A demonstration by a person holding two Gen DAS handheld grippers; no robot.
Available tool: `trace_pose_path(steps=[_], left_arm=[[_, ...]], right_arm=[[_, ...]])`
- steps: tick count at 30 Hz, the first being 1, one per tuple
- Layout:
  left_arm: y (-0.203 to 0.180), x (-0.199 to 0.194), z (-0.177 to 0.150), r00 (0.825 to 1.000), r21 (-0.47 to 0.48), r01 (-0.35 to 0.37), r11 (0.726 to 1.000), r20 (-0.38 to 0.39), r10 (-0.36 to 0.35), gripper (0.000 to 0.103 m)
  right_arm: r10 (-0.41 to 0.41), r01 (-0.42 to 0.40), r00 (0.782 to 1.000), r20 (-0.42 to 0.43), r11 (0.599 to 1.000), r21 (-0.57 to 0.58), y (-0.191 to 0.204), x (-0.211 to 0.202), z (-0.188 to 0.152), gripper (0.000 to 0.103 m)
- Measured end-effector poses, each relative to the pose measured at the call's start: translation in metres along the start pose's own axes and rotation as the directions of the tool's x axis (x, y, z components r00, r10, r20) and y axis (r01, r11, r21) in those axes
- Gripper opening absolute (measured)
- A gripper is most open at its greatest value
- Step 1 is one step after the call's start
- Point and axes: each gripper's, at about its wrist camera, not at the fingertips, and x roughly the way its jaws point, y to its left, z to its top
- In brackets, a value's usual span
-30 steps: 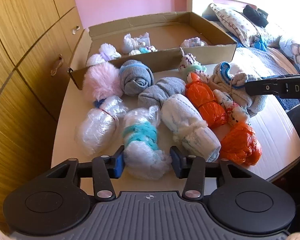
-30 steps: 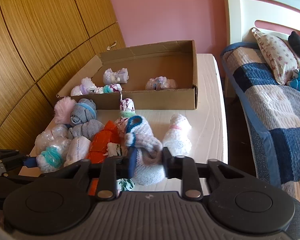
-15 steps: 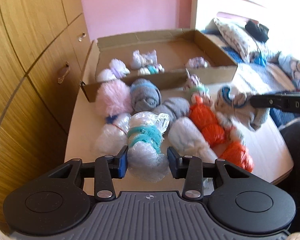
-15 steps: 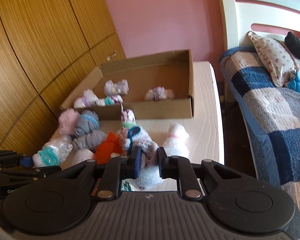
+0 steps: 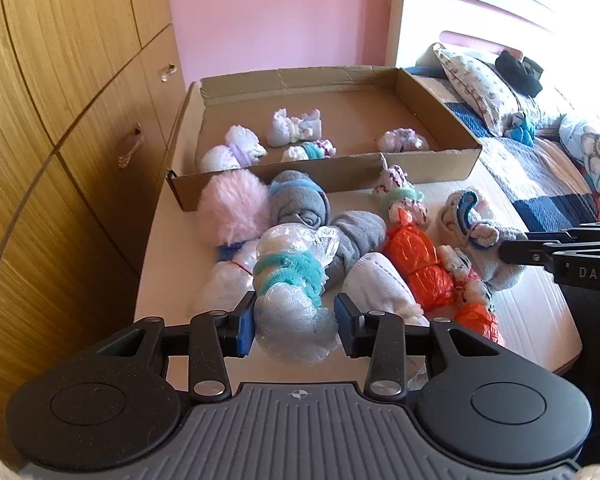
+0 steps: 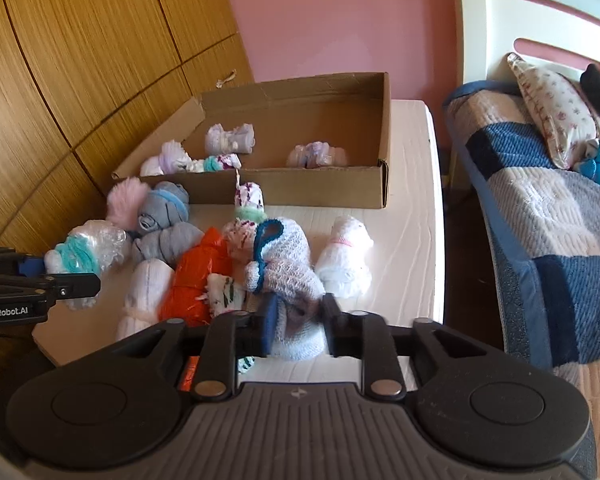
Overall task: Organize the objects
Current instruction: 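Grasp the teal-banded plastic bundle with the left gripper while the right grasps the knitted sock, then carry both bundles into the box and open both grippers to release them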
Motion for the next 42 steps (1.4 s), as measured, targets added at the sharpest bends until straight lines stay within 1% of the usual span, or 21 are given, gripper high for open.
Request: trace_pose_path(steps=[2,5,6,7,8,9,13,16,19,22,25,27,29,31,32,34,36,37,39,40,42], left_arm=[[-0.002,0.000,0.000,1.000,0.005,0.007,1.000,-0.001,-0.007,0.048],[-0.003,0.001,0.000,1.000,0.009,0.012,1.000,-0.002,-0.012,0.048],[-0.004,0.001,0.000,1.000,0.008,0.012,1.000,-0.002,-0.012,0.048],[-0.004,0.001,0.000,1.000,0.007,0.014,1.000,-0.002,-0.014,0.048],[-0.004,0.000,0.000,1.000,0.007,0.014,1.000,-0.003,-0.014,0.048],[-0.004,0.000,0.001,1.000,0.006,0.015,1.000,-0.004,-0.015,0.048],[0.000,-0.009,0.007,1.000,-0.010,0.022,1.000,0.012,-0.022,0.048],[0.003,-0.015,0.015,1.000,-0.024,0.001,1.000,0.023,-0.001,0.048],[0.006,-0.025,0.029,0.998,-0.023,0.015,1.000,0.054,-0.013,0.048],[0.012,-0.030,0.053,0.997,-0.037,0.019,0.999,0.073,-0.017,0.048],[0.021,-0.030,0.089,0.995,-0.058,0.001,0.998,0.101,0.005,0.048],[0.024,-0.025,0.115,0.993,-0.049,-0.019,0.999,0.114,0.024,0.048],[0.029,-0.013,0.145,0.991,-0.042,-0.032,0.999,0.129,0.037,0.048],[0.038,0.008,0.169,0.993,-0.078,-0.017,0.997,0.112,0.025,0.048],[0.042,0.022,0.179,0.995,-0.088,-0.028,0.996,0.096,0.037,0.048],[0.047,0.050,0.194,0.993,-0.064,-0.088,0.994,0.075,0.093,0.048],[0.054,0.077,0.204,0.995,-0.076,-0.072,0.995,0.059,0.076,0.048],[0.056,0.089,0.205,0.996,-0.072,-0.077,0.994,0.046,0.080,0.048],[0.058,0.115,0.209,0.996,-0.054,-0.089,0.995,0.019,0.090,0.048],[0.061,0.126,0.208,0.996,-0.060,-0.084,0.995,0.004,0.084,0.048],[0.064,0.148,0.207,0.995,-0.059,-0.097,0.994,-0.032,0.096,0.048]], right_arm=[[0.005,-0.005,1.000,-0.008,1.000,0.000,0.000,0.002,0.001,0.032],[0.013,-0.013,1.000,-0.020,1.000,0.008,-0.001,0.008,0.001,0.032],[0.016,-0.016,1.000,-0.025,1.000,0.014,-0.001,0.010,0.000,0.027],[0.020,-0.020,1.000,-0.021,1.000,0.014,-0.002,0.010,0.000,0.025],[0.026,-0.026,1.000,-0.015,1.000,0.012,-0.002,0.009,0.000,0.021],[0.036,-0.036,0.999,-0.004,0.999,0.013,-0.002,0.007,0.000,0.019],[0.069,-0.071,0.996,0.048,0.997,0.027,-0.002,-0.007,0.003,0.018],[0.090,-0.094,0.992,0.088,0.994,0.046,-0.004,-0.020,0.009,0.018],[0.102,-0.109,0.987,0.128,0.993,0.049,-0.004,-0.035,0.021,0.018],[0.113,-0.124,0.979,0.169,0.991,0.056,-0.004,-0.048,0.045,0.018],[0.117,-0.130,0.970,0.214,0.991,0.044,-0.002,-0.054,0.077,0.018],[0.134,-0.146,0.963,0.232,0.989,0.034,0.000,-0.051,0.102,0.018],[0.128,-0.134,0.963,0.237,0.991,0.008,0.004,-0.041,0.127,0.018],[0.147,-0.150,0.963,0.227,0.989,-0.005,0.007,-0.024,0.151,0.018],[0.152,-0.155,0.964,0.218,0.988,-0.006,0.008,-0.013,0.162,0.018],[0.164,-0.164,0.967,0.196,0.986,-0.013,0.012,0.011,0.182,0.018],[0.167,-0.169,0.970,0.174,0.986,-0.004,0.014,0.041,0.198,0.018],[0.172,-0.174,0.974,0.149,0.985,0.006,0.016,0.058,0.204,0.018],[0.162,-0.164,0.981,0.108,0.986,0.010,0.019,0.092,0.212,0.018],[0.162,-0.163,0.984,0.081,0.987,0.006,0.021,0.109,0.215,0.018],[0.162,-0.162,0.986,0.041,0.987,-0.008,0.026,0.138,0.217,0.018]])
